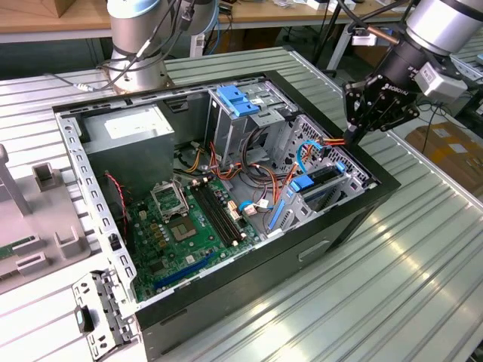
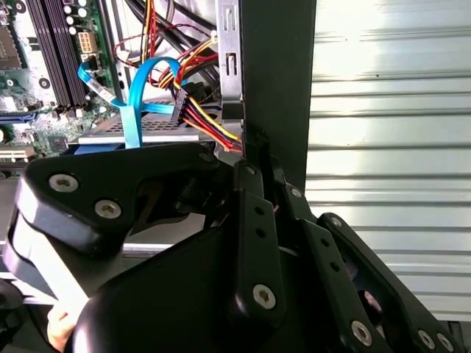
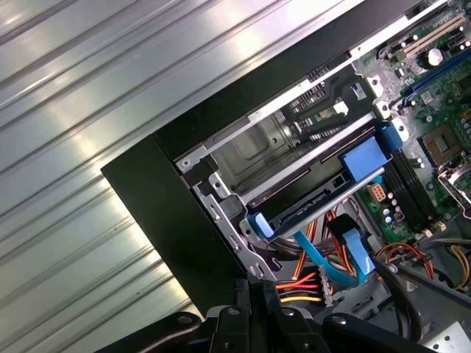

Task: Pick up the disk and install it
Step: 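Insert the first disk wire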

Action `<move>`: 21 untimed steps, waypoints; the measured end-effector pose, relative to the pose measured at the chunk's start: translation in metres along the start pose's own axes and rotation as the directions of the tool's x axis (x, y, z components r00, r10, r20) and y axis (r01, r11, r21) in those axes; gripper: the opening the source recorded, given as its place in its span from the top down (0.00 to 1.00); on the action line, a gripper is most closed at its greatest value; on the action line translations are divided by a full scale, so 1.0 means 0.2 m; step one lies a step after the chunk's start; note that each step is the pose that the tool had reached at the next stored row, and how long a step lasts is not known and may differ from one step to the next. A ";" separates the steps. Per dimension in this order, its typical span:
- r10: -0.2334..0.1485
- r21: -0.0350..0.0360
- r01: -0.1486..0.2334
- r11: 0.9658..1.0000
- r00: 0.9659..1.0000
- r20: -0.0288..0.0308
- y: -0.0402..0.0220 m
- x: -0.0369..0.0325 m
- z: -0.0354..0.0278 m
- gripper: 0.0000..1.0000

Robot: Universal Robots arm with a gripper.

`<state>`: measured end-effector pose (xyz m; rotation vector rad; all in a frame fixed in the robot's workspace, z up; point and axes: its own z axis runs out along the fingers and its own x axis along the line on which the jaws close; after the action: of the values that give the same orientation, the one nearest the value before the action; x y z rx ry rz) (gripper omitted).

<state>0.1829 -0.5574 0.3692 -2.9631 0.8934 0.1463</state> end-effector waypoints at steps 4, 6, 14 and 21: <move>0.000 0.000 0.000 1.000 1.000 0.000 0.005 -0.003 0.001 0.82; 0.000 0.000 0.000 1.000 1.000 0.000 0.009 -0.005 0.001 0.82; 0.000 0.000 0.000 1.000 1.000 0.000 0.023 -0.015 0.003 0.82; 0.000 0.000 0.000 1.000 1.000 0.000 0.033 -0.021 0.004 0.82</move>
<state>0.1757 -0.5605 0.3688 -2.9632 0.8934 0.1463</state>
